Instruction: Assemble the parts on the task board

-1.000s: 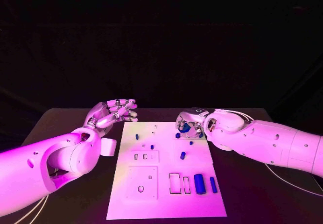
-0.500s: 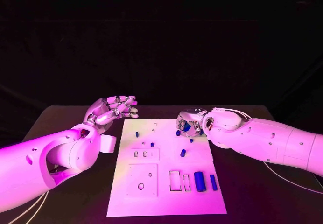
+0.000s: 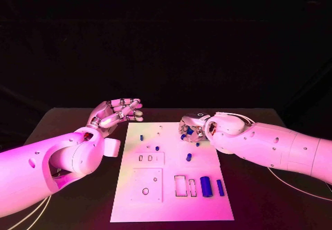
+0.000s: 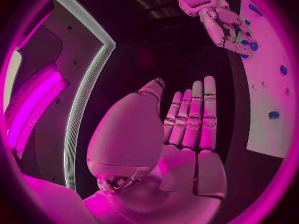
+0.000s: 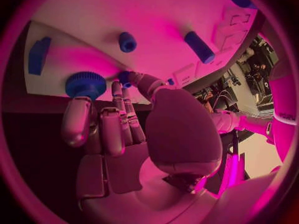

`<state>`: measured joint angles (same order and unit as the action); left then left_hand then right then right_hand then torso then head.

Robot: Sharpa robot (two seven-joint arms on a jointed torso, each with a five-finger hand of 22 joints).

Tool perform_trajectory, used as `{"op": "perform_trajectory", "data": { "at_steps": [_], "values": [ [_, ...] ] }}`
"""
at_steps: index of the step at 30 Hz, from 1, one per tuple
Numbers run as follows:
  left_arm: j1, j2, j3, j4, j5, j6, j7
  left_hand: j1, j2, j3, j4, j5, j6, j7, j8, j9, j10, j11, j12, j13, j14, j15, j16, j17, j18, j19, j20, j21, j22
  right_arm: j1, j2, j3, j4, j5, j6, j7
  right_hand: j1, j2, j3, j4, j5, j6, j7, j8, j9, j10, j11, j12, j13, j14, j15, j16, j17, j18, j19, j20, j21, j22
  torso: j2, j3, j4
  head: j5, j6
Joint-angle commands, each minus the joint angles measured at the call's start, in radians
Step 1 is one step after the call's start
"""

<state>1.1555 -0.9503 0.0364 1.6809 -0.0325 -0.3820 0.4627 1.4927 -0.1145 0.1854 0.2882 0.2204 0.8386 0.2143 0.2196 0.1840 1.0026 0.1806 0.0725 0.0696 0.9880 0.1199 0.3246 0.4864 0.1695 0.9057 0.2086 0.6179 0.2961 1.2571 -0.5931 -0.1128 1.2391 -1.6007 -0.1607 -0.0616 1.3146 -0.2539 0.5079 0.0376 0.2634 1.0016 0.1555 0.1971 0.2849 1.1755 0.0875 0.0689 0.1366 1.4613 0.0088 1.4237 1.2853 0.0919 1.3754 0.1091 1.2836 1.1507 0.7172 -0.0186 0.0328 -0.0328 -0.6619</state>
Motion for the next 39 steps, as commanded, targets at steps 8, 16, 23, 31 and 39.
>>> {"op": "perform_trajectory", "data": {
  "at_steps": [8,16,23,31,39],
  "values": [
    [0.002,0.003,0.001,0.000,0.003,0.020,0.000,-0.003,-0.007,0.006,-0.003,-0.006,-0.010,0.021,-0.003,0.001,-0.006,0.000,-0.007,-0.001,-0.008,0.003,-0.005,0.001,0.007,-0.006,0.000,0.005,0.001,-0.009,0.012,-0.001,-0.011,-0.001,0.015,-0.008,0.009,0.042,0.026,0.012,-0.024,0.036,-0.013,0.027,0.026,0.040,-0.009,0.019,0.013,0.060,-0.008,0.013,0.006,-0.010,0.000,-0.003,0.017,0.018,0.003,-0.0006,-0.0017,0.004,0.000],
    [0.002,0.003,0.001,-0.001,0.003,0.023,-0.003,-0.002,-0.007,0.007,-0.003,-0.006,-0.010,0.022,-0.003,0.001,-0.006,0.000,-0.007,-0.001,-0.009,0.003,-0.006,0.001,0.007,-0.008,0.000,0.005,0.001,-0.012,0.016,-0.001,-0.017,-0.031,-0.030,-0.038,0.066,0.086,0.069,-0.038,-0.010,0.087,-0.034,0.094,0.102,0.111,-0.037,0.053,0.046,0.059,-0.033,0.020,0.008,-0.014,0.004,-0.026,0.039,0.051,0.003,-0.0012,-0.0008,0.004,0.000],
    [0.002,0.003,0.001,-0.003,0.003,0.024,-0.005,-0.002,-0.007,0.007,-0.003,-0.006,-0.010,0.022,-0.003,0.001,-0.006,0.000,-0.007,-0.001,-0.009,0.003,-0.006,0.001,0.007,-0.008,0.000,0.005,0.001,-0.013,0.014,-0.001,0.006,-0.038,-0.122,-0.049,0.060,0.083,0.071,-0.044,-0.016,0.083,-0.032,0.102,0.119,0.112,-0.037,0.054,0.054,0.060,-0.033,0.023,0.010,-0.015,0.005,-0.028,0.044,0.058,0.003,-0.0005,-0.0007,0.008,0.005],
    [0.002,0.007,0.001,-0.005,0.003,0.028,-0.008,-0.002,-0.007,0.007,-0.003,-0.006,-0.010,0.022,-0.003,0.002,-0.006,0.001,-0.006,-0.001,-0.009,0.003,-0.007,0.002,0.007,-0.009,0.001,0.005,0.001,-0.012,0.043,0.003,0.003,-0.030,-0.258,-0.045,0.056,0.083,0.075,-0.047,-0.021,0.075,-0.032,0.105,0.132,0.107,-0.036,0.050,0.058,0.060,-0.032,0.025,0.013,-0.015,0.005,-0.027,0.047,0.063,0.006,-0.0013,0.0020,0.015,0.009],
    [0.002,0.012,0.001,-0.006,0.002,0.029,-0.010,0.001,-0.006,0.009,-0.004,-0.006,-0.010,0.022,-0.003,0.002,-0.006,0.001,-0.006,-0.001,-0.010,0.004,-0.009,0.002,0.008,-0.011,0.001,0.005,0.001,-0.011,0.097,0.005,-0.047,-0.033,-0.295,-0.066,0.055,0.080,0.077,-0.051,-0.023,0.071,-0.031,0.106,0.139,0.104,-0.035,0.048,0.060,0.061,-0.031,0.028,0.018,-0.016,0.006,-0.027,0.050,0.069,0.007,-0.0023,0.0029,0.020,0.013]
  ]
}}
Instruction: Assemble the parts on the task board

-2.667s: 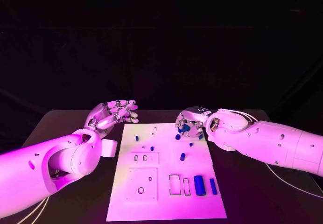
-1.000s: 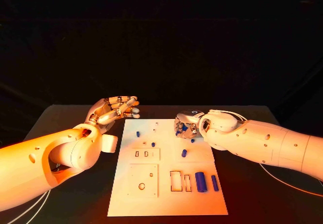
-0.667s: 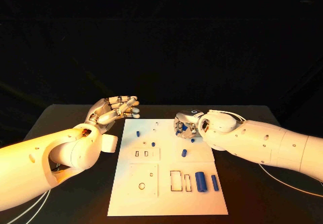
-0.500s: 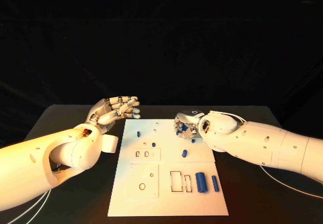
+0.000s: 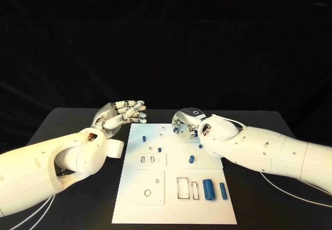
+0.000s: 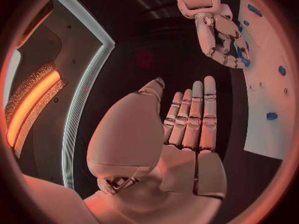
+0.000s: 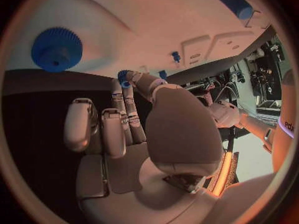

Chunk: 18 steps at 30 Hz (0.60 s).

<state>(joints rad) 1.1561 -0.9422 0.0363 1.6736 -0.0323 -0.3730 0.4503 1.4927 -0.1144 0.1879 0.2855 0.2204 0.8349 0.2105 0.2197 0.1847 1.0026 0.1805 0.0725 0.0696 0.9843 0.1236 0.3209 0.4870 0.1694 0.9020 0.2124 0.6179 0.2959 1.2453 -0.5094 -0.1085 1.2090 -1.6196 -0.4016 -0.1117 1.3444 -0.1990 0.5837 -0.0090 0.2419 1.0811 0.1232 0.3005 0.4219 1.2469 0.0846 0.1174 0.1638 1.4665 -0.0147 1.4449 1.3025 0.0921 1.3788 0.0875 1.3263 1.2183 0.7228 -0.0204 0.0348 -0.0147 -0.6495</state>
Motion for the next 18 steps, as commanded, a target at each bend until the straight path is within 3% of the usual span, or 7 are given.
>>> {"op": "perform_trajectory", "data": {
  "at_steps": [1,4,11,18],
  "values": [
    [0.002,0.005,0.001,0.001,0.002,0.019,0.001,0.001,-0.006,0.006,-0.002,-0.006,-0.007,0.026,-0.004,0.001,-0.007,0.001,-0.006,-0.001,-0.007,0.000,-0.006,0.002,0.008,-0.007,-0.002,0.005,0.001,0.000,0.019,0.001,-0.024,-0.011,-0.055,-0.016,0.024,0.025,0.002,-0.005,-0.003,-0.010,0.002,0.002,0.004,0.032,-0.032,-0.001,0.034,0.056,-0.008,0.007,0.002,-0.017,0.003,-0.005,0.009,0.004,0.002,-0.0007,0.0023,0.006,0.001],
    [0.002,0.008,0.001,0.001,0.002,0.018,0.000,0.003,-0.007,0.008,-0.003,-0.006,-0.007,0.027,-0.004,0.002,-0.007,0.001,-0.006,-0.001,-0.009,0.001,-0.009,0.002,0.008,-0.013,-0.001,0.004,0.001,0.001,0.033,0.001,-0.039,-0.006,-0.055,-0.015,0.023,0.026,0.003,-0.005,-0.004,-0.012,0.002,0.003,0.006,0.031,-0.031,-0.002,0.034,0.056,-0.007,0.009,0.004,-0.017,0.003,-0.005,0.009,0.005,0.003,0.0000,0.0032,0.008,0.000],
    [0.002,0.012,0.001,0.003,0.001,0.019,-0.001,0.003,-0.007,0.008,-0.002,-0.007,-0.007,0.027,-0.004,0.002,-0.007,0.002,-0.006,-0.001,-0.010,0.002,-0.010,0.003,0.007,-0.015,0.000,0.004,0.001,-0.001,0.072,0.001,-0.079,0.000,-0.064,-0.014,0.020,0.026,0.004,-0.004,-0.005,-0.014,0.003,0.003,0.009,0.029,-0.030,-0.003,0.035,0.056,-0.006,0.009,0.004,-0.017,0.002,-0.004,0.009,0.004,0.005,-0.0025,0.0073,0.006,-0.002],
    [0.003,0.015,0.001,0.002,0.001,0.019,-0.001,0.003,-0.007,0.008,-0.002,-0.007,-0.007,0.027,-0.004,0.002,-0.007,0.002,-0.006,-0.001,-0.010,0.002,-0.010,0.003,0.007,-0.015,0.000,0.004,0.001,-0.003,0.104,0.001,-0.107,0.004,-0.070,-0.009,0.020,0.025,0.006,-0.006,-0.004,-0.017,0.003,0.002,0.012,0.027,-0.030,-0.004,0.036,0.057,-0.006,0.010,0.005,-0.017,0.001,-0.004,0.008,0.004,0.004,-0.0017,0.0046,0.010,-0.002]
  ]
}}
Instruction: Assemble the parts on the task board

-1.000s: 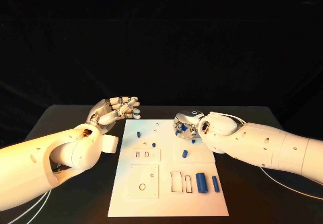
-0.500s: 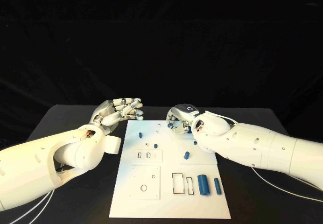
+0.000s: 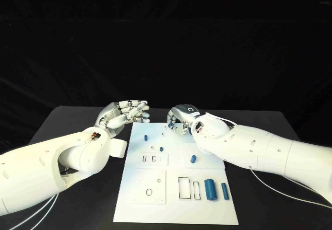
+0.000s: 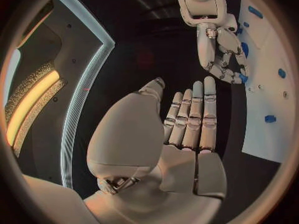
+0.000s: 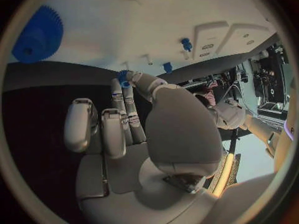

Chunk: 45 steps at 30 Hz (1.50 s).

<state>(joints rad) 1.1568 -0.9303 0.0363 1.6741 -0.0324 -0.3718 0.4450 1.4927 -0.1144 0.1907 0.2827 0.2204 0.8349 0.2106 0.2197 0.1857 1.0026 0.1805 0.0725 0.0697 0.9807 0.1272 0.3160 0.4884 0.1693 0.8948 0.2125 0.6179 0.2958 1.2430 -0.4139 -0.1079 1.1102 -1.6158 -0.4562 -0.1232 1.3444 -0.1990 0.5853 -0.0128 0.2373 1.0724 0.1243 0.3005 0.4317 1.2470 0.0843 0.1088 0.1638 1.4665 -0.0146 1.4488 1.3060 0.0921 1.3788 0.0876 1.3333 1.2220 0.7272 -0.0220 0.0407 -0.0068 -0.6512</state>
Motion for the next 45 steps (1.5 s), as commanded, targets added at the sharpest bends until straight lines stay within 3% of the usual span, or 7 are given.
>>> {"op": "perform_trajectory", "data": {
  "at_steps": [1,15,27,41,45],
  "values": [
    [0.002,0.004,0.001,0.002,0.002,0.018,0.004,0.003,-0.007,0.005,0.000,-0.007,-0.007,0.027,-0.004,0.001,-0.007,0.002,-0.006,-0.001,-0.007,-0.002,-0.006,0.001,0.008,-0.008,0.000,0.004,0.001,-0.001,0.012,0.000,-0.011,0.001,-0.015,0.004,0.020,0.025,0.004,-0.002,0.000,-0.008,0.002,0.002,0.002,0.027,-0.030,0.005,0.036,0.057,-0.006,0.006,0.002,-0.017,0.001,-0.004,0.001,0.000,0.000,-0.0008,-0.0008,0.002,-0.001],
    [0.007,0.012,0.001,0.000,0.001,0.020,0.002,0.004,-0.007,0.006,0.001,-0.007,-0.007,0.027,-0.004,0.001,-0.007,0.002,-0.005,-0.001,-0.007,-0.001,-0.007,0.002,0.008,-0.011,0.000,0.004,0.001,-0.009,0.061,0.000,-0.071,0.010,0.003,0.013,0.017,0.022,0.005,-0.003,0.000,-0.013,0.003,0.001,0.006,0.024,-0.028,0.003,0.038,0.057,-0.005,0.006,0.001,-0.017,0.000,-0.003,0.001,0.000,0.000,-0.0001,-0.0016,0.003,0.002],
    [0.011,0.015,0.001,-0.001,0.001,0.018,0.002,0.004,-0.007,0.006,0.001,-0.007,-0.007,0.027,-0.004,0.001,-0.007,0.002,-0.005,-0.001,-0.007,-0.001,-0.007,0.002,0.008,-0.011,0.000,0.004,0.001,-0.024,0.085,-0.003,-0.100,0.019,0.042,0.022,0.013,0.021,0.006,-0.003,-0.001,-0.018,0.005,0.000,0.010,0.021,-0.027,0.000,0.039,0.056,-0.004,0.006,0.000,-0.016,-0.002,-0.002,-0.001,-0.001,0.001,0.0006,-0.0033,0.011,-0.005],
    [0.014,0.019,0.001,-0.004,0.001,0.019,0.001,0.004,-0.008,0.006,0.001,-0.007,-0.007,0.028,-0.004,0.002,-0.007,0.003,-0.005,-0.001,-0.007,-0.001,-0.009,0.003,0.008,-0.014,0.001,0.004,0.001,-0.030,0.106,-0.003,-0.130,0.020,0.023,0.018,0.010,0.021,0.009,-0.003,-0.004,-0.026,0.007,-0.003,0.015,0.014,-0.024,-0.004,0.041,0.056,-0.002,0.007,0.000,-0.015,-0.006,0.000,-0.004,-0.006,0.001,0.0004,-0.0034,0.011,-0.004],
    [0.015,0.019,0.001,-0.005,0.001,0.020,-0.001,0.004,-0.008,0.006,0.001,-0.007,-0.007,0.028,-0.004,0.002,-0.007,0.003,-0.005,-0.001,-0.007,-0.001,-0.009,0.003,0.008,-0.014,0.001,0.004,0.001,-0.030,0.111,-0.003,-0.139,0.023,0.022,0.020,-0.001,0.014,0.019,-0.003,-0.007,-0.053,0.016,-0.016,0.024,-0.016,-0.013,-0.023,0.040,0.055,0.008,0.008,-0.001,-0.012,-0.015,0.007,-0.013,-0.015,0.001,0.0004,-0.0040,0.012,-0.003]
  ]
}}
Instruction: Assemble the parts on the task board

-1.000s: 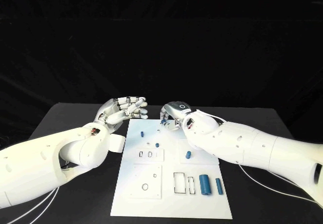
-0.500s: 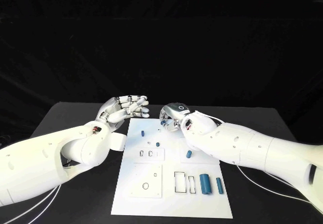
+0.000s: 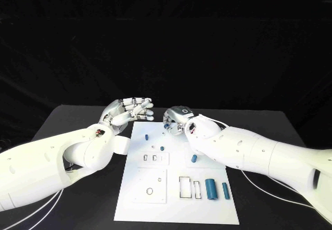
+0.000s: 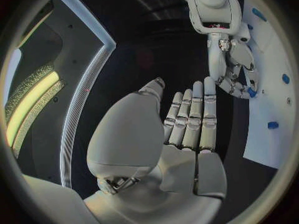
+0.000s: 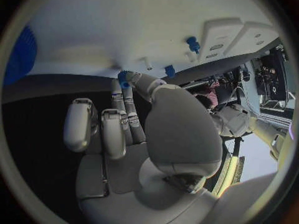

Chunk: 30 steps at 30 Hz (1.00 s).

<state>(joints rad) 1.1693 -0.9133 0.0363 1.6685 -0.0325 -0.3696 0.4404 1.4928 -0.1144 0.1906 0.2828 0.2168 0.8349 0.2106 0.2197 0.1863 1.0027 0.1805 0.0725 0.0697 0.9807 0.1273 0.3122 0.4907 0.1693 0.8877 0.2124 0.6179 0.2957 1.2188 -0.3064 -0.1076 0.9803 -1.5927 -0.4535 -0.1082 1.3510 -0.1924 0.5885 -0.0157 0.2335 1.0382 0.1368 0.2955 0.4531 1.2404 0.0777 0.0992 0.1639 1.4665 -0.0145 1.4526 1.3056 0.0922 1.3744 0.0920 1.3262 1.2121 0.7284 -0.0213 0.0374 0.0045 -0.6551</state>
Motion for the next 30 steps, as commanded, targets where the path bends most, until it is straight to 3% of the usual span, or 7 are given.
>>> {"op": "perform_trajectory", "data": {
  "at_steps": [1,3,7,14,19,24,30],
  "values": [
    [0.002,0.002,0.001,0.001,0.001,0.018,0.004,0.004,-0.008,0.006,0.001,-0.003,-0.007,0.028,-0.004,0.001,-0.007,0.003,-0.005,-0.001,-0.008,-0.001,-0.005,0.001,0.008,-0.007,0.001,0.004,0.001,-0.006,0.005,-0.003,-0.010,0.001,0.022,0.006,-0.009,0.006,0.017,0.000,-0.003,-0.022,0.006,-0.013,0.004,-0.015,-0.004,-0.017,0.039,0.055,0.009,0.004,-0.001,-0.012,-0.012,0.004,-0.008,-0.006,0.000,-0.0006,-0.0008,0.001,0.002],
    [0.003,0.002,0.001,0.001,0.001,0.018,0.004,0.004,-0.008,0.006,0.001,-0.003,-0.007,0.028,-0.004,0.001,-0.007,0.003,-0.005,-0.001,-0.008,-0.001,-0.005,0.001,0.008,-0.007,0.001,0.004,0.001,-0.006,0.006,-0.003,-0.013,0.002,0.027,0.006,-0.024,-0.011,0.032,0.004,-0.004,-0.062,0.023,-0.038,0.002,-0.078,0.016,-0.039,0.021,0.050,0.027,-0.001,-0.016,-0.007,-0.030,0.016,-0.028,-0.032,0.000,-0.0006,-0.0008,0.001,0.002],
    [0.004,0.002,0.001,0.001,0.001,0.020,0.002,0.004,-0.008,0.006,0.001,-0.003,-0.008,0.028,-0.004,0.002,-0.008,0.003,-0.005,-0.001,-0.008,-0.001,-0.006,0.002,0.008,-0.009,0.002,0.004,0.001,-0.006,0.012,-0.003,-0.019,0.006,0.044,0.006,-0.045,-0.038,0.042,0.011,-0.010,-0.115,0.040,-0.076,-0.003,-0.149,0.034,-0.040,-0.004,0.039,0.045,-0.017,-0.053,0.008,-0.070,0.033,-0.078,-0.094,0.001,0.0003,-0.0004,0.002,0.001],
    [0.004,0.002,0.001,-0.001,0.001,0.023,-0.002,0.004,-0.008,0.006,0.001,-0.003,-0.008,0.028,-0.004,0.002,-0.008,0.003,-0.005,-0.001,-0.008,-0.001,-0.006,0.002,0.008,-0.009,0.002,0.004,0.001,-0.006,0.013,-0.003,-0.020,0.008,0.049,0.007,-0.046,-0.051,0.021,0.013,-0.025,-0.154,0.038,-0.107,-0.005,-0.210,0.041,-0.035,-0.026,0.026,0.049,-0.039,-0.098,0.022,-0.102,0.043,-0.131,-0.153,0.000,0.0006,-0.0005,0.005,0.000],
    [0.005,0.000,0.001,-0.001,0.001,0.025,-0.004,0.003,-0.008,0.006,0.002,-0.004,-0.008,0.028,-0.004,0.002,-0.008,0.003,-0.005,-0.001,-0.008,0.000,-0.007,0.002,0.008,-0.010,0.002,0.004,0.001,-0.005,-0.006,-0.003,0.002,0.008,0.038,0.004,-0.045,-0.049,0.017,0.013,-0.028,-0.153,0.038,-0.108,-0.004,-0.215,0.042,-0.034,-0.028,0.025,0.049,-0.041,-0.102,0.022,-0.102,0.043,-0.133,-0.154,0.000,0.0003,-0.0033,0.006,-0.001],
    [0.005,-0.006,0.001,-0.001,0.001,0.026,-0.004,0.003,-0.008,0.006,0.002,-0.004,-0.008,0.028,-0.004,0.002,-0.008,0.003,-0.005,-0.001,-0.008,0.000,-0.007,0.002,0.008,-0.010,0.002,0.004,0.001,0.000,-0.073,-0.001,0.079,0.009,0.011,-0.007,-0.043,-0.048,0.014,0.013,-0.029,-0.148,0.039,-0.106,-0.002,-0.215,0.042,-0.031,-0.029,0.024,0.049,-0.044,-0.110,0.023,-0.104,0.044,-0.137,-0.158,-0.003,0.0012,-0.0084,0.009,-0.001],
    [0.005,-0.014,0.001,-0.005,0.001,0.030,-0.003,0.002,-0.008,0.006,0.002,-0.004,-0.008,0.029,-0.004,0.002,-0.008,0.003,-0.005,-0.001,-0.008,0.000,-0.008,0.003,0.008,-0.011,0.003,0.004,0.001,0.022,-0.219,0.014,0.238,0.087,-0.001,-0.003,-0.051,-0.057,-0.015,0.023,-0.029,-0.157,0.036,-0.117,-0.001,-0.197,0.038,-0.015,-0.031,0.024,0.045,-0.045,-0.113,0.023,-0.099,0.042,-0.143,-0.159,-0.010,0.0027,-0.0223,0.010,0.001]
  ]
}}
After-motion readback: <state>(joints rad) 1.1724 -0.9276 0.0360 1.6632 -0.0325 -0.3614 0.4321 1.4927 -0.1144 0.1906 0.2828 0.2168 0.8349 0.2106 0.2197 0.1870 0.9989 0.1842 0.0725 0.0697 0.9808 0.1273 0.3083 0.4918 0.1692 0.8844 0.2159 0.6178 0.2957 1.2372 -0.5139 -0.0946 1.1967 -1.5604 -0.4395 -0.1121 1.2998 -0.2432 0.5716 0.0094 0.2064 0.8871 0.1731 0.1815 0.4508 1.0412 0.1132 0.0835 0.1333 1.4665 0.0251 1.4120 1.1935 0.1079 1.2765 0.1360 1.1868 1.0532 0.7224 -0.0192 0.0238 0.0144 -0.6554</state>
